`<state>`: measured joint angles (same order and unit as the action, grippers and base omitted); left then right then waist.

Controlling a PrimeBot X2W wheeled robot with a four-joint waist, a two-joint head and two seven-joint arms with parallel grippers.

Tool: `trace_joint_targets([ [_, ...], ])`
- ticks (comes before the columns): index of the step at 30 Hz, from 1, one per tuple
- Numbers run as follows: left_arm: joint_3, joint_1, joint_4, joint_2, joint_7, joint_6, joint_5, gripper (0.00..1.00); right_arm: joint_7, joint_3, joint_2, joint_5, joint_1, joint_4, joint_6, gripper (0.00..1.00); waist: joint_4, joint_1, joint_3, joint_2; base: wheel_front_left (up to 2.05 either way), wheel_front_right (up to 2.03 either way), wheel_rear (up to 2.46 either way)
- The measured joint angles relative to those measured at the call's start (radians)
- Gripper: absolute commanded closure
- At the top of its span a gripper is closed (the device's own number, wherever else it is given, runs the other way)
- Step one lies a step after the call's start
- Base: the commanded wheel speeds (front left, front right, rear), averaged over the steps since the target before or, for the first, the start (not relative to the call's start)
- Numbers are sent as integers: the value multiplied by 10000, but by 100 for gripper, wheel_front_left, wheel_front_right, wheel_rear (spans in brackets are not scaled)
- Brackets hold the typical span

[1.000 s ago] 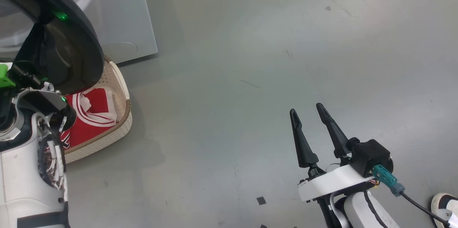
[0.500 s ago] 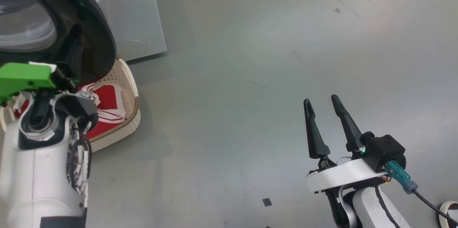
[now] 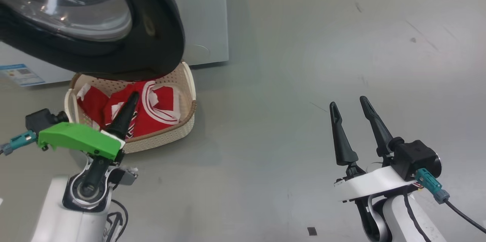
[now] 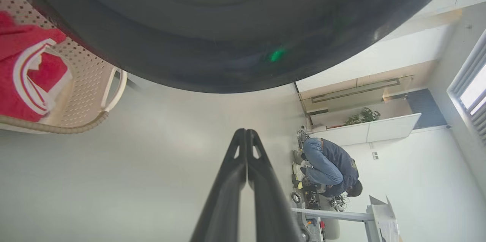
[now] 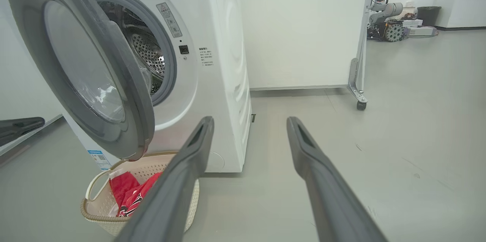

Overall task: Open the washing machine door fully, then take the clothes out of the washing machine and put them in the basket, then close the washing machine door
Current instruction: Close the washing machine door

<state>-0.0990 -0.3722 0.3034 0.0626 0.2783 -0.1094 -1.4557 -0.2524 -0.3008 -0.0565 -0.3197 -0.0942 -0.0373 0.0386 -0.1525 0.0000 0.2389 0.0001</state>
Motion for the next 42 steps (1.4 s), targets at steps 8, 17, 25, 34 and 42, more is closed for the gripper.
trace_joint_targets([
  [8,-648,771,-539,849,-1078,-104,2240,100,0,169,-261,165,-2,-100,213,0,1112,0,-367,0,0,0,0],
  [17,-1561,1415,-940,1390,-2755,-115,4633,100,0,794,-316,217,87,-86,205,0,2543,0,-758,0,0,0,0],
  [25,-1925,2068,-1055,2359,-4623,-115,6955,100,0,888,-217,217,334,-69,211,0,3388,0,-1092,0,0,0,0],
  [34,-1996,2700,-878,2533,-5478,98,8970,0,0,1074,-125,213,671,-79,213,0,3527,0,-1521,0,0,0,0],
  [42,-1281,3068,-1158,1927,-5350,617,9503,0,0,1135,-69,215,924,-165,215,0,3423,0,-1730,0,0,0,0],
])
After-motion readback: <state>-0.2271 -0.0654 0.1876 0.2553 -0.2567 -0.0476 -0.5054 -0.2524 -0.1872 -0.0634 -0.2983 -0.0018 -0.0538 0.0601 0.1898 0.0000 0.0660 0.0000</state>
